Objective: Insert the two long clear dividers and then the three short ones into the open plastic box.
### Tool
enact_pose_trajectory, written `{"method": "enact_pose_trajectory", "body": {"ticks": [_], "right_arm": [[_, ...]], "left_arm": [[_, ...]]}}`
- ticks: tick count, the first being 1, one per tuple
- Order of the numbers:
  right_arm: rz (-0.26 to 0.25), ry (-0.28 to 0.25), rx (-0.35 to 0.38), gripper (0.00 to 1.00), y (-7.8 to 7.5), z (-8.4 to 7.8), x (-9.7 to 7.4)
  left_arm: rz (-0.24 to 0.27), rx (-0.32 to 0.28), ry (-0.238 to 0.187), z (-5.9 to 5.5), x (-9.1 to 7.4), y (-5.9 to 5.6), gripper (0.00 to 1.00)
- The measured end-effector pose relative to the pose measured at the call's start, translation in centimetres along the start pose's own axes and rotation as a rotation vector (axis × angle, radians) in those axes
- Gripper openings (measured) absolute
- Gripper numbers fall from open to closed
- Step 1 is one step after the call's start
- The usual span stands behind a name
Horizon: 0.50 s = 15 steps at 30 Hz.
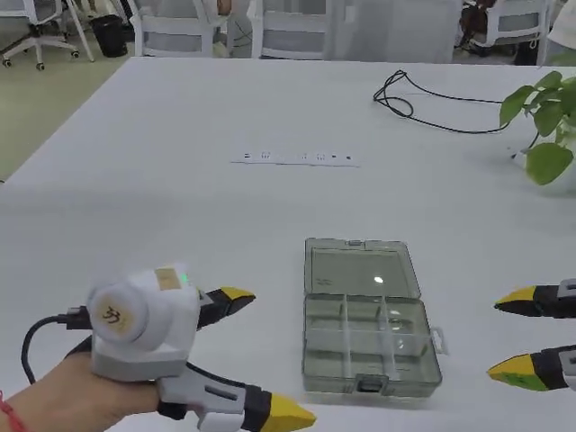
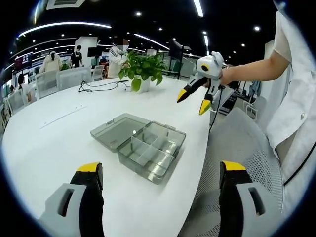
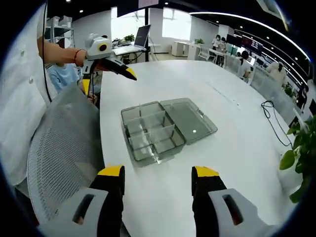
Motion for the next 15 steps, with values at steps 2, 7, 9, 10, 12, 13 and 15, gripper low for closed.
{"method": "enact_pose_trajectory", "body": {"ticks": [2,7,9,10,12,13,15], "right_arm": [[-0.015,-0.023,0.033,0.62,0.3,-0.6,-0.3],[-0.047,-0.049,0.076,0.72,0.6,-2.1,-0.7],[-0.065,-0.057,0.092,0.75,0.6,-2.6,-0.7],[-0.068,-0.062,0.103,0.77,0.6,-2.8,-0.7],[-0.077,-0.067,0.108,0.78,0.6,-3.1,-0.8],[-0.081,-0.07,0.113,0.8,0.6,-3.2,-0.8],[-0.095,-0.082,0.124,0.83,0.6,-3.3,-0.8]], "left_arm": [[0.001,0.003,-0.004,0.0,-0.2,0.1,1.0],[0.004,0.014,0.034,-0.6,-0.3,0.2,1.0],[0.008,0.015,0.036,-0.8,-0.3,0.3,1.0],[0.008,0.017,0.041,-1.0,-0.3,0.3,1.0],[0.009,0.016,0.052,-1.2,-0.3,0.3,1.0],[0.01,0.016,0.055,-1.3,-0.3,0.3,1.0],[0.017,0.016,0.066,-1.6,-0.3,0.4,1.0]]}}
Point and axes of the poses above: the centre of the closed fingertips' face, and the gripper's own axes: x roughly forward along the fingers, y roughly to its left, z roughly out of its top, the point moved 9 cm from there along -x, roughly backward along the fingers, and after that the axes turned 8 degrees about -z, right-handed, at the moved point
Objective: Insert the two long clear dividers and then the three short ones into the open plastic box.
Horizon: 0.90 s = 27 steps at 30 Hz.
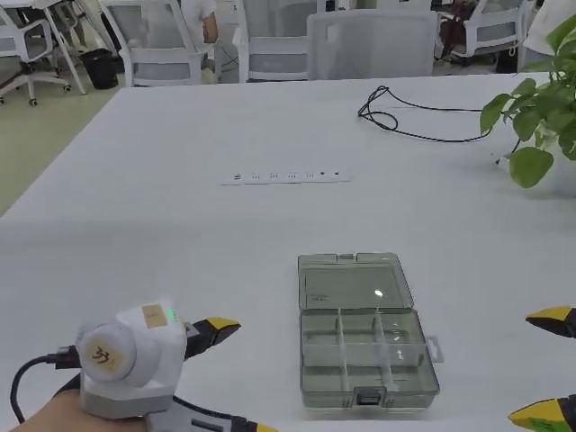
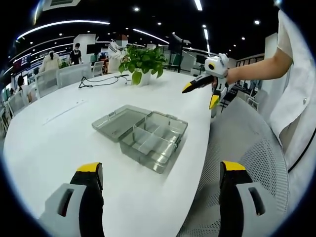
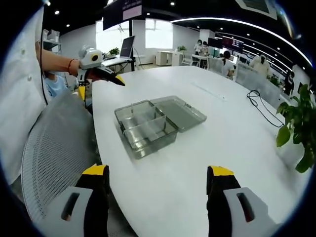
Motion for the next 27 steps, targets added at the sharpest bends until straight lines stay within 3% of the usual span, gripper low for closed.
{"method": "enact_pose_trajectory", "body": {"ticks": [9,27], "right_arm": [[0.004,0.003,0.009,0.87,0.42,-0.55,0.38],[0.011,0.009,0.0,0.85,0.38,-0.19,0.62]], "left_arm": [[0.016,-0.012,0.002,-0.19,-0.02,0.28,1.0],[0.011,-0.008,0.004,-0.21,0.14,0.29,1.0]]}}
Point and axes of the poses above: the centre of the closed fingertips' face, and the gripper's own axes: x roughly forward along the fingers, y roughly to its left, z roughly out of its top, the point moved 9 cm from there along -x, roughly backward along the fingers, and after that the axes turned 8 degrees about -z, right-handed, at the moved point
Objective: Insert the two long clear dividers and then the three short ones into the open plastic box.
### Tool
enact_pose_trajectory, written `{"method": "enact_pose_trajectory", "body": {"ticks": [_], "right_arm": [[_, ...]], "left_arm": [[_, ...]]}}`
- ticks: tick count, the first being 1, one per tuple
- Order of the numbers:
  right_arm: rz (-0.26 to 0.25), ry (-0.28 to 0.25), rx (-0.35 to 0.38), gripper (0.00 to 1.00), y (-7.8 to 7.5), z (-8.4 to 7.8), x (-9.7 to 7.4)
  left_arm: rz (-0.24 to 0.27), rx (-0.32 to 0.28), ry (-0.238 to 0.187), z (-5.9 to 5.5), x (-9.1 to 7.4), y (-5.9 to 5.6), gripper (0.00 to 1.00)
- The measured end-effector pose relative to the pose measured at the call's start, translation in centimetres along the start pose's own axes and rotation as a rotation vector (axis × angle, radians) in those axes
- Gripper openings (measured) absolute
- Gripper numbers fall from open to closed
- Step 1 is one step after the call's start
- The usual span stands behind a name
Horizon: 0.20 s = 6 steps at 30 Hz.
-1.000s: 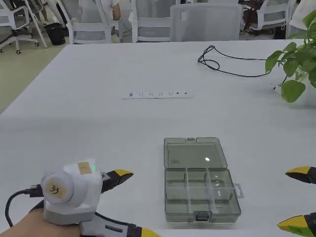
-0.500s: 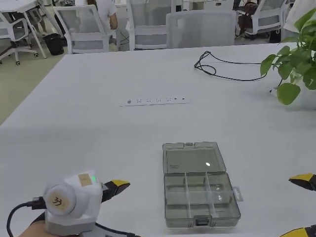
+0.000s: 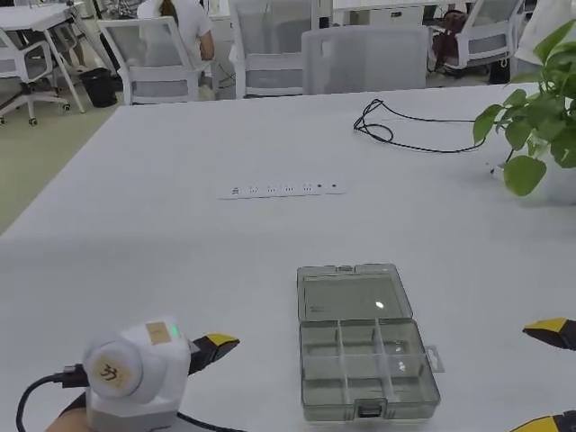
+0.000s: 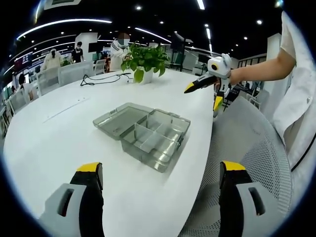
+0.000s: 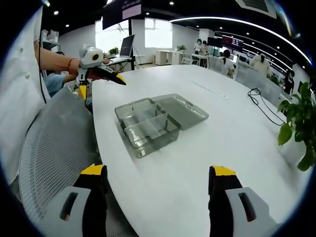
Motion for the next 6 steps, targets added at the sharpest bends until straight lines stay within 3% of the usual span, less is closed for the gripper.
{"method": "enact_pose_trajectory", "body": {"ticks": [6], "right_arm": [[0.002,0.0,0.0,0.85,-0.05,0.03,0.03]], "left_arm": [[-0.003,0.004,0.003,0.09,0.04,0.04,1.0]]}}
Point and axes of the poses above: the centre of the closed fingertips' face, and the gripper's own axes: x roughly forward along the fingers, y roughly to its left, z roughly out of its top, the point moved 9 cm from there along -x, roughly backward along the fingers, and after that the axes turned 8 degrees about -z, right-handed, at the moved point
